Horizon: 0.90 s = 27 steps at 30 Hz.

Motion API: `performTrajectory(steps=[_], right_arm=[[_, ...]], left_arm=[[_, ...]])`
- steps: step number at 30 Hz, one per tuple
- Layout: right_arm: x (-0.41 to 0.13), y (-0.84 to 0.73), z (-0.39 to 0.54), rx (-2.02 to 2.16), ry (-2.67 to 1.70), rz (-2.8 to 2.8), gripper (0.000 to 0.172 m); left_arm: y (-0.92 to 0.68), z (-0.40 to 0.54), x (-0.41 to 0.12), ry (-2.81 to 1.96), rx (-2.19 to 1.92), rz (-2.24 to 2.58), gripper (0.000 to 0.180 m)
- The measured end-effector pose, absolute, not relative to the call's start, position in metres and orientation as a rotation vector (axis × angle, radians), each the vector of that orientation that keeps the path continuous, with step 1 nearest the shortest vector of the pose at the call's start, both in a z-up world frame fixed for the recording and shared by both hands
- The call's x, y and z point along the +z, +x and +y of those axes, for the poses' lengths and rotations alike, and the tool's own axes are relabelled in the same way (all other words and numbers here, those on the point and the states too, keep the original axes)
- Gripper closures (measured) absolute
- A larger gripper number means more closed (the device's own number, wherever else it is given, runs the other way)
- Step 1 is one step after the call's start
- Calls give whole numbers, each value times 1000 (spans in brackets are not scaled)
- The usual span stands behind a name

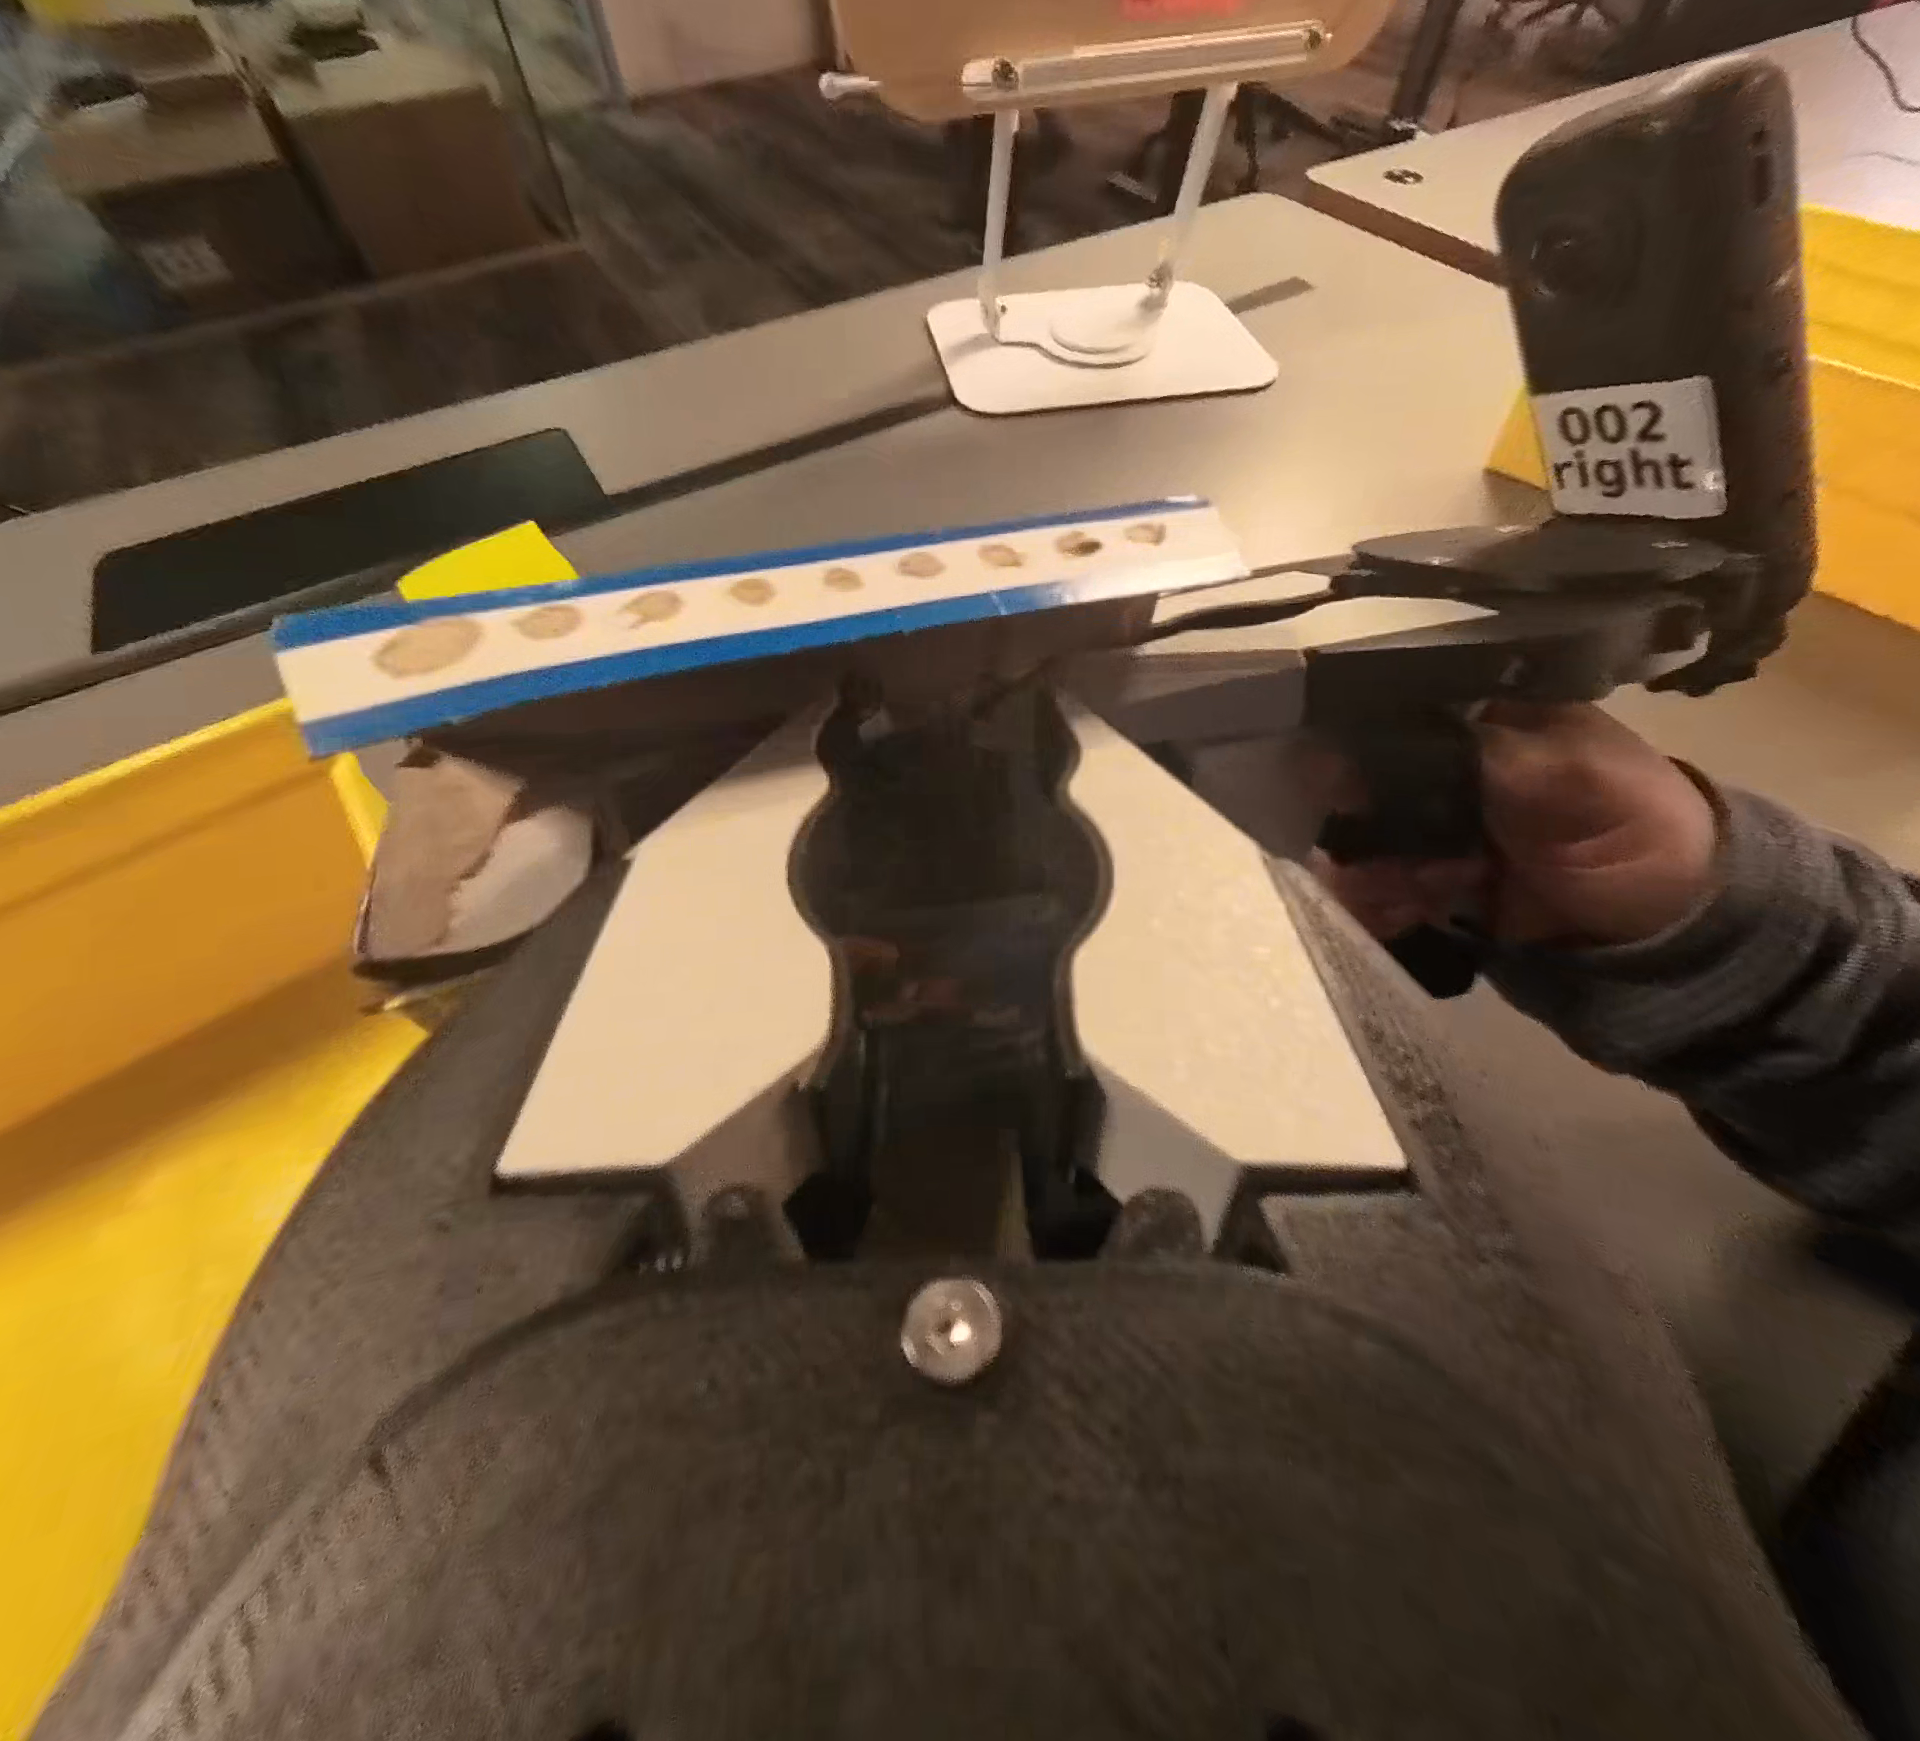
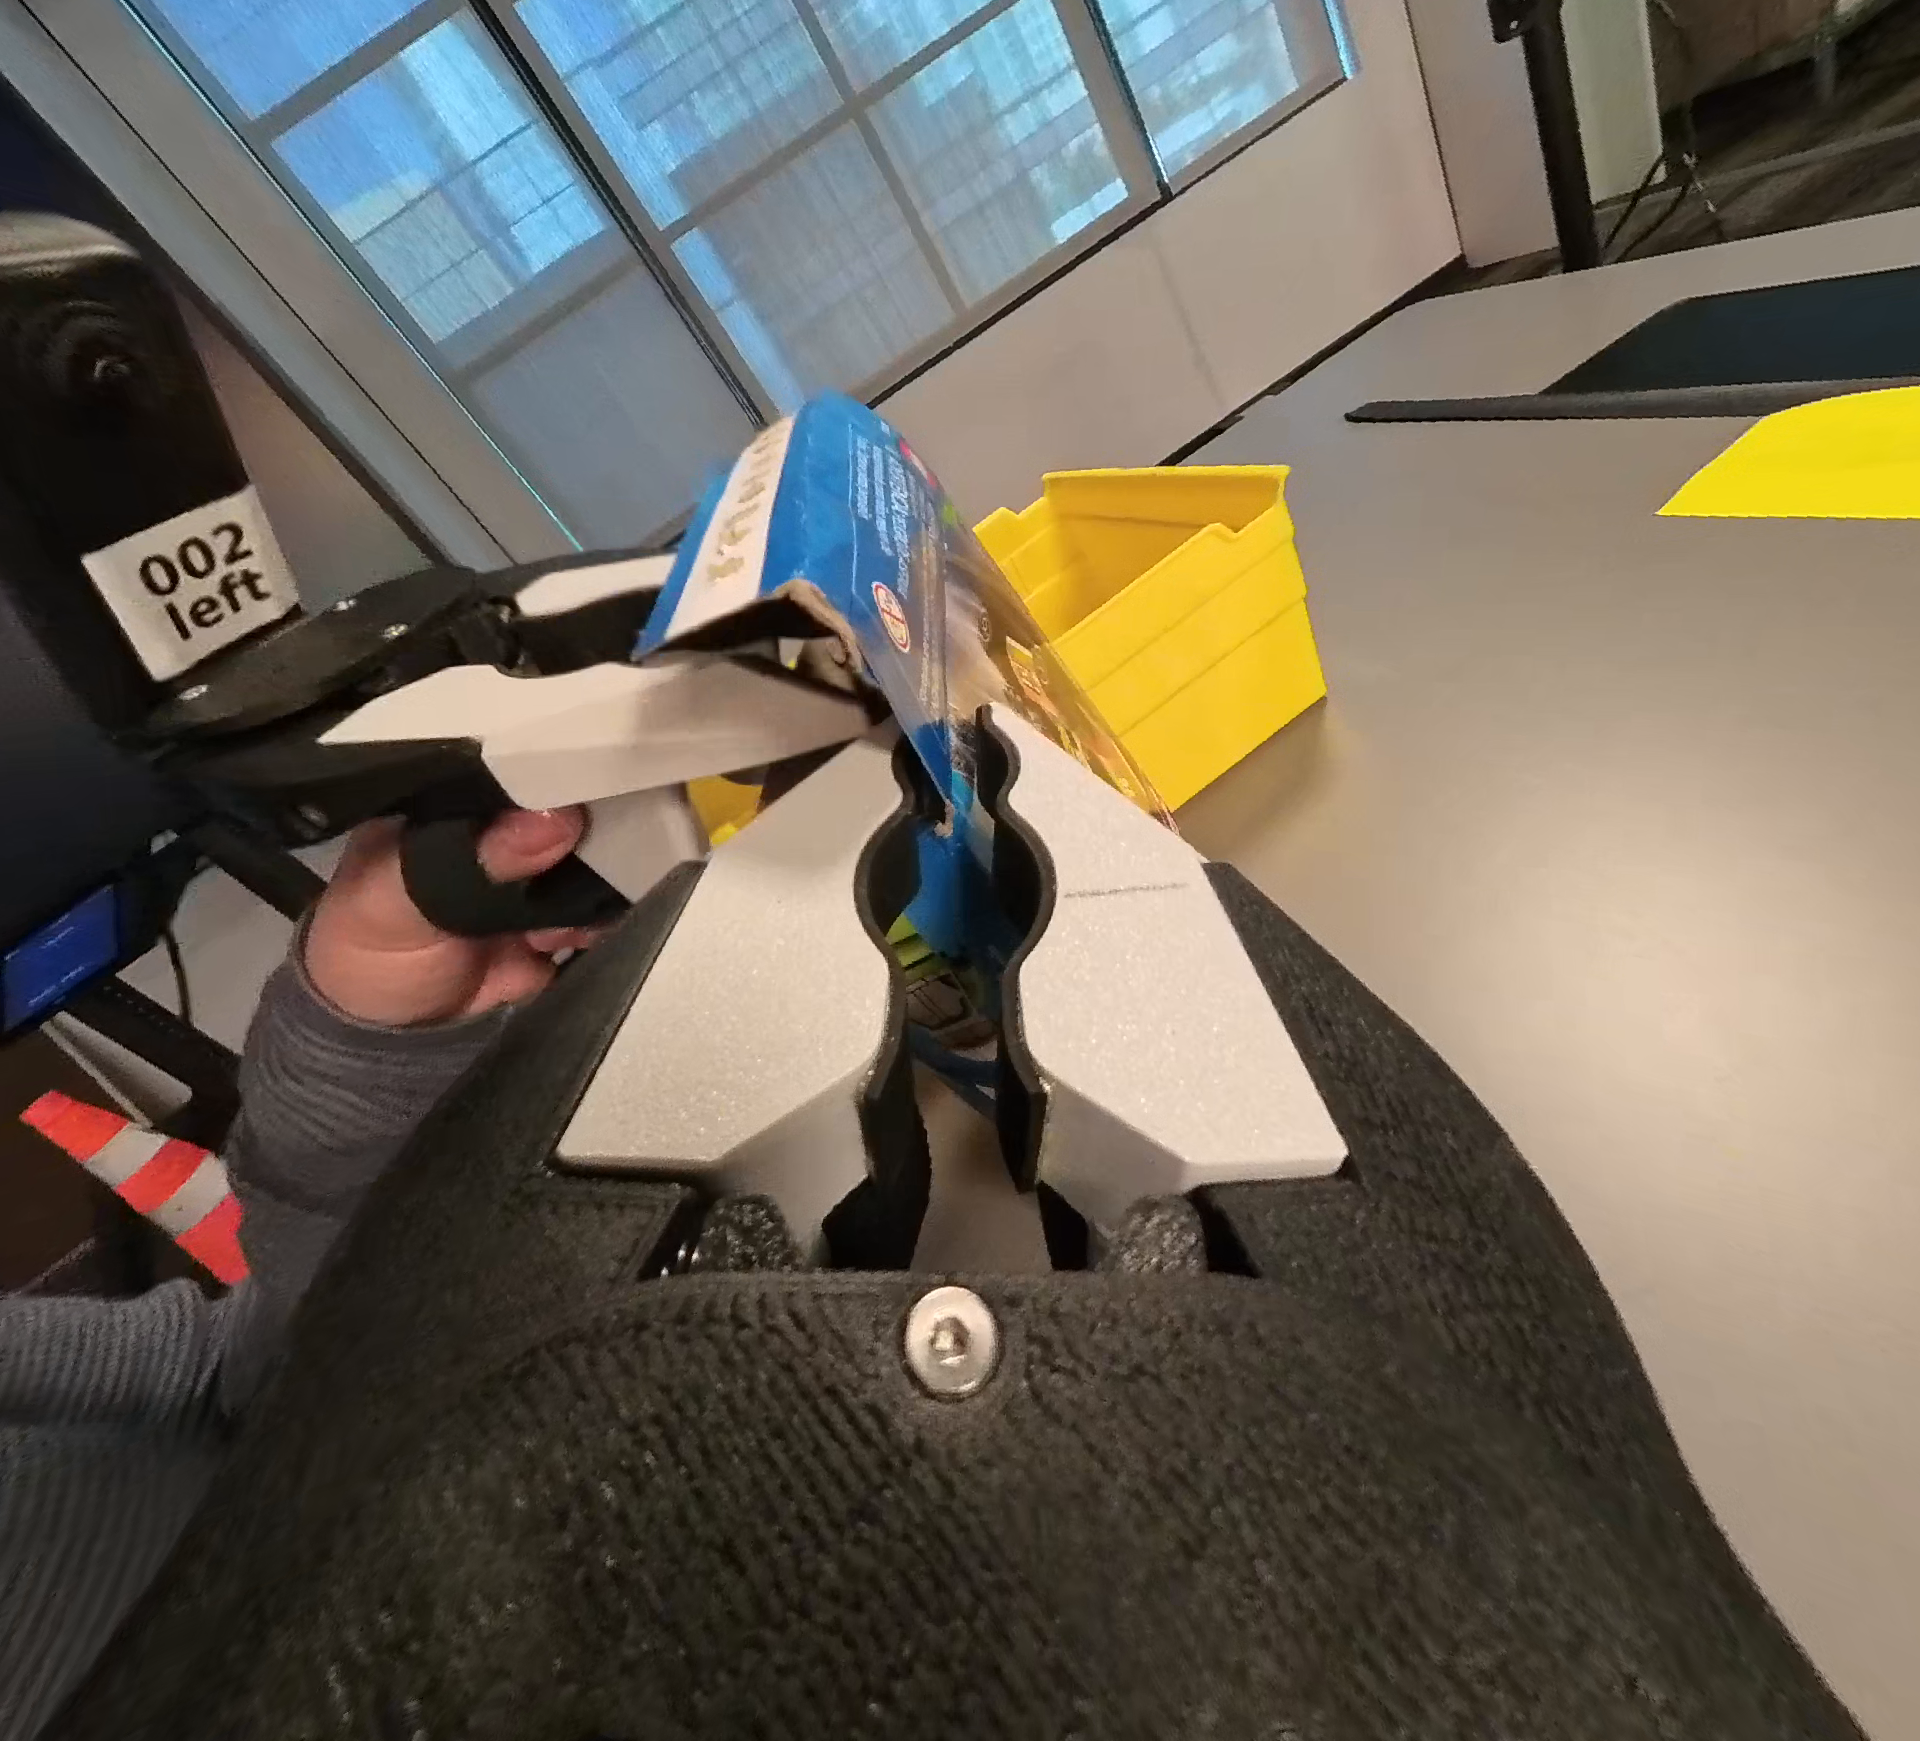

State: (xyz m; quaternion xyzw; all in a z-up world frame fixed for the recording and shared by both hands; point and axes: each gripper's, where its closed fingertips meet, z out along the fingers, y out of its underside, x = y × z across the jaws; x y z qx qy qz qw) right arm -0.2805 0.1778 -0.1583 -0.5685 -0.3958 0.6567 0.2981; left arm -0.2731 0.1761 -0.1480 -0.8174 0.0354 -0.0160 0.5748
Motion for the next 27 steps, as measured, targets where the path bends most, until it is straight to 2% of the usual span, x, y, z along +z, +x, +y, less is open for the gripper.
performTrajectory(steps=[10, 16, 20, 25, 27], right_arm=[[-154, -283, 173, 1759, -1472, -993, 167], [-151, -284, 166, 1706, -1444, -994, 168], [-147, -276, 164, 1687, -1402, -937, 168], [-148, -262, 161, 1657, -1367, -854, 168], [-144, -257, 160, 1675, -1351, -827, 168]], left_arm=[[-278, 163, -159, -1819, 22, -41, 143], [-278, 160, -163, -1809, 57, -48, 126], [-273, 149, -149, -1692, 30, -48, 121], [-289, 93, -122, -1477, 61, -105, 123], [-313, 60, -123, -1447, 136, -175, 130]])
